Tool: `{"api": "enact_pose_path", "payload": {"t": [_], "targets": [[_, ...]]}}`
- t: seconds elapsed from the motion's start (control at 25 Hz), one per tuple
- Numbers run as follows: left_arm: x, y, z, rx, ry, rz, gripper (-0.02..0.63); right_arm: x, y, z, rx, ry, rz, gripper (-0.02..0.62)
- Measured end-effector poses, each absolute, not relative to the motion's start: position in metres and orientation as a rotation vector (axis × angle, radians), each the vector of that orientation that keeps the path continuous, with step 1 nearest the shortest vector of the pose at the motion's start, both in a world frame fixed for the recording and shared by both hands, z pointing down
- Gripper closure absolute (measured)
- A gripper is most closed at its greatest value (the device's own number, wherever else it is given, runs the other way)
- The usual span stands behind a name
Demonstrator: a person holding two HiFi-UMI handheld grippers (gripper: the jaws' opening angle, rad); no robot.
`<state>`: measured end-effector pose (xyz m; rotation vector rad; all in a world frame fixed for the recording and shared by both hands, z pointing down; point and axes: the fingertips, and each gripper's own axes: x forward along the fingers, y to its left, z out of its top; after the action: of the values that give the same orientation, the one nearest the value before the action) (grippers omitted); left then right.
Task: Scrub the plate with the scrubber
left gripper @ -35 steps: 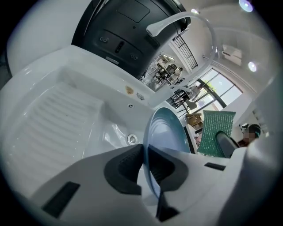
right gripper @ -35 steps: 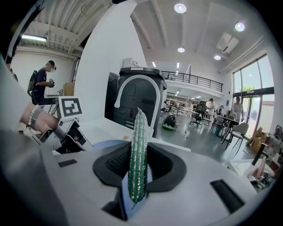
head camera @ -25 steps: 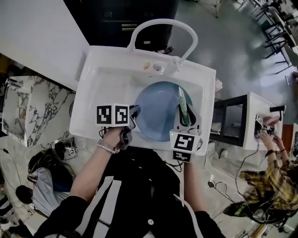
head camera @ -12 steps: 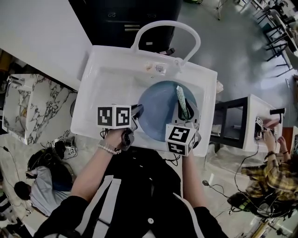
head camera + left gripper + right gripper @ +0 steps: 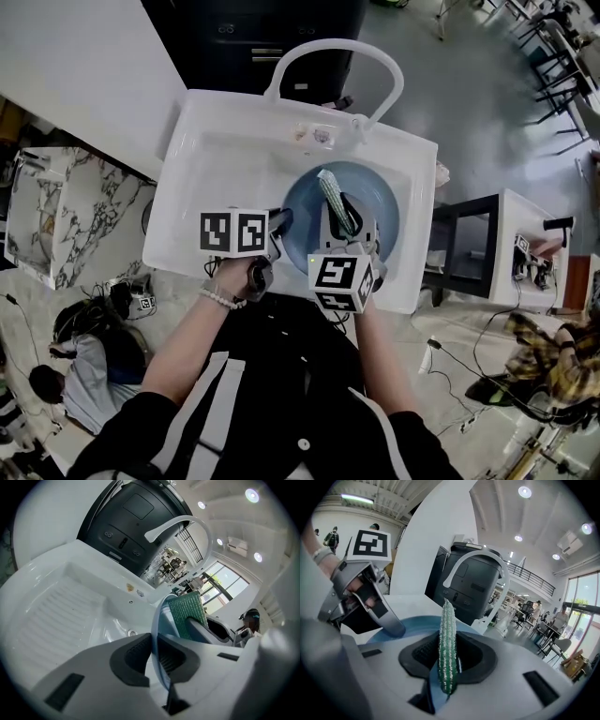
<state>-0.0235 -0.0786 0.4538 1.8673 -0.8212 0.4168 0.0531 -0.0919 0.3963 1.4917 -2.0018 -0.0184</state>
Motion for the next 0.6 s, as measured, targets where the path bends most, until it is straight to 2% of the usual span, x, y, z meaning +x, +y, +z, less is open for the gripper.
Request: {"api": "enact_pose_path", "payload": {"t": [0.6], "targets": [[-0.034,-0.089,0.453,1.844,-0.882,0.387,0.579,-0.004,-0.052,0.397,1.146,-2.265,-0.006,0.5]]}}
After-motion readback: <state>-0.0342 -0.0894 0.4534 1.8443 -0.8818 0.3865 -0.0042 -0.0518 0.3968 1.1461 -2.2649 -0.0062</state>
